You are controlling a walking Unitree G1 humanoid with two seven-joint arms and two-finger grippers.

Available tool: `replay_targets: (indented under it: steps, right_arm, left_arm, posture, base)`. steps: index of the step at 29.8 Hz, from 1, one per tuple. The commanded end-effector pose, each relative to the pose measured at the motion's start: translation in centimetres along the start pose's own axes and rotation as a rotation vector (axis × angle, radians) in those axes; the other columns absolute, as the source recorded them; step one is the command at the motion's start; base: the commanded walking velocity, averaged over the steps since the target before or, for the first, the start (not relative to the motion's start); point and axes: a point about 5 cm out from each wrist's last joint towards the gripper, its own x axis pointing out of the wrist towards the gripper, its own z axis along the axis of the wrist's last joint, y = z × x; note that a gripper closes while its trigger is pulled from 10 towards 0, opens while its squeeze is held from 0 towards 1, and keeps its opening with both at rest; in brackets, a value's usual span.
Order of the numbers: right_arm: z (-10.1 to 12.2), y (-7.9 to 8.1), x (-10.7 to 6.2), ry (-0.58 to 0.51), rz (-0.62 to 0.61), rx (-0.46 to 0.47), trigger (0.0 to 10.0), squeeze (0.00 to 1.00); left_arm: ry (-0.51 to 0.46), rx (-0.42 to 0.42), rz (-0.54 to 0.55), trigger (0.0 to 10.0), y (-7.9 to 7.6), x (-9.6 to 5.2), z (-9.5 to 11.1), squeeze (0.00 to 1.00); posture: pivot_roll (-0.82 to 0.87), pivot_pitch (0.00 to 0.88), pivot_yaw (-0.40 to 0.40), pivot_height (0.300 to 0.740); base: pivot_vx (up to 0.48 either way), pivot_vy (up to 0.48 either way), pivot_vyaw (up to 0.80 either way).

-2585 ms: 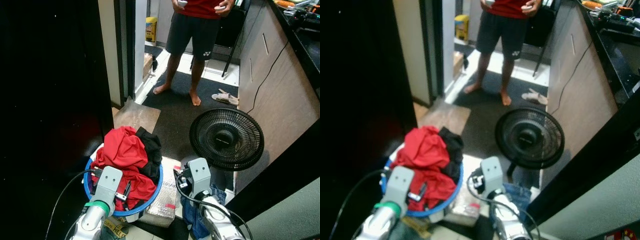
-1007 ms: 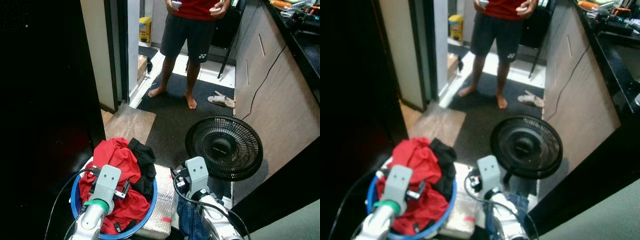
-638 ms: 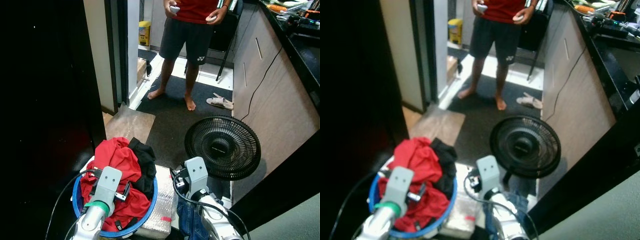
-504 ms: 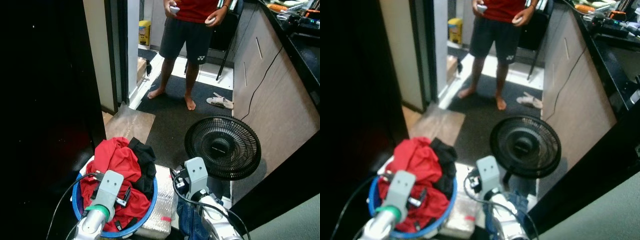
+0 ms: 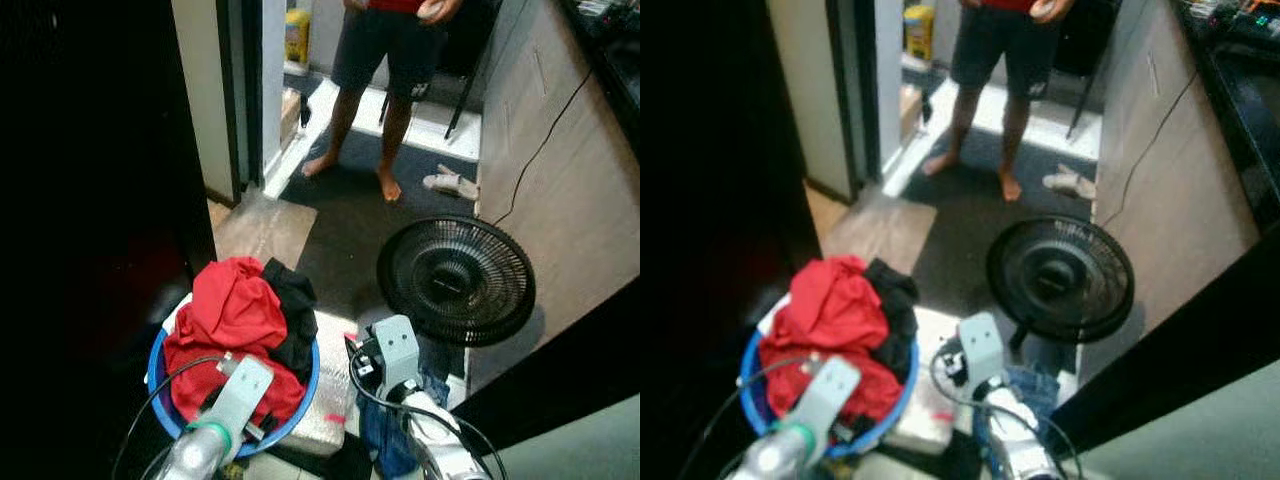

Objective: Clothes washing

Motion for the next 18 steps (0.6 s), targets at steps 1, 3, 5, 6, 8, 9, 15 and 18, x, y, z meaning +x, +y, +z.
replay_targets:
  steps: [1, 3, 5, 6, 8, 9, 15, 18]
  right_arm:
    - [-0.4, 0.5, 0.0, 0.033, 0.016, -0.008, 10.0, 0.0]
    - [-0.3, 0.6, 0.2, 0.029, 0.019, -0.01, 10.0, 0.0]
    - [-0.3, 0.6, 0.2, 0.029, 0.019, -0.01, 10.0, 0.0]
    - [-0.1, 0.6, 0.3, 0.024, 0.023, -0.014, 10.0, 0.0]
    - [0.1, 0.6, 0.5, 0.021, 0.026, -0.019, 10.0, 0.0]
    - [0.1, 0.6, 0.5, 0.021, 0.026, -0.019, 10.0, 0.0]
    - [0.4, 0.4, 0.7, 0.019, 0.036, -0.032, 10.0, 0.0]
    - [0.4, 0.4, 0.7, 0.02, 0.039, -0.034, 10.0, 0.0]
  left_arm:
    - [0.036, -0.03, 0.013, 10.0, 0.3, 0.3, -0.1, 0.0]
    - [0.034, -0.042, 0.028, 10.0, 0.9, 0.4, 0.2, 0.0]
    - [0.034, -0.042, 0.028, 10.0, 0.9, 0.4, 0.2, 0.0]
    - [0.036, -0.062, 0.052, 10.0, 1.7, 0.5, 0.5, 0.0]
    - [0.042, -0.084, 0.102, 10.0, 3.4, 0.5, 0.7, 0.0]
    - [0.042, -0.084, 0.102, 10.0, 3.4, 0.5, 0.7, 0.0]
    - [0.154, -0.092, 0.364, 10.0, 10.8, -1.2, -0.8, 0.0]
    - [0.174, -0.089, 0.393, 10.0, 11.7, -1.5, -1.2, 0.0]
  posture:
    - [0.07, 0.31, -0.034, 0.74]
    - [0.07, 0.325, -0.035, 0.74]
    - [0.07, 0.325, -0.035, 0.74]
    - [0.08, 0.339, -0.038, 0.74]
    - [0.08, 0.352, -0.044, 0.74]
    - [0.08, 0.352, -0.044, 0.74]
    - [0.07, 0.366, -0.064, 0.74]
    - [0.07, 0.366, -0.064, 0.74]
  base:
    - [0.0, 0.0, 0.0]
    - [0.0, 0.0, 0.0]
    - [0.0, 0.0, 0.0]
    - [0.0, 0.0, 0.0]
    - [0.0, 0.0, 0.0]
    - [0.0, 0.0, 0.0]
    - [0.0, 0.0, 0.0]
    - [0.0, 0.0, 0.0]
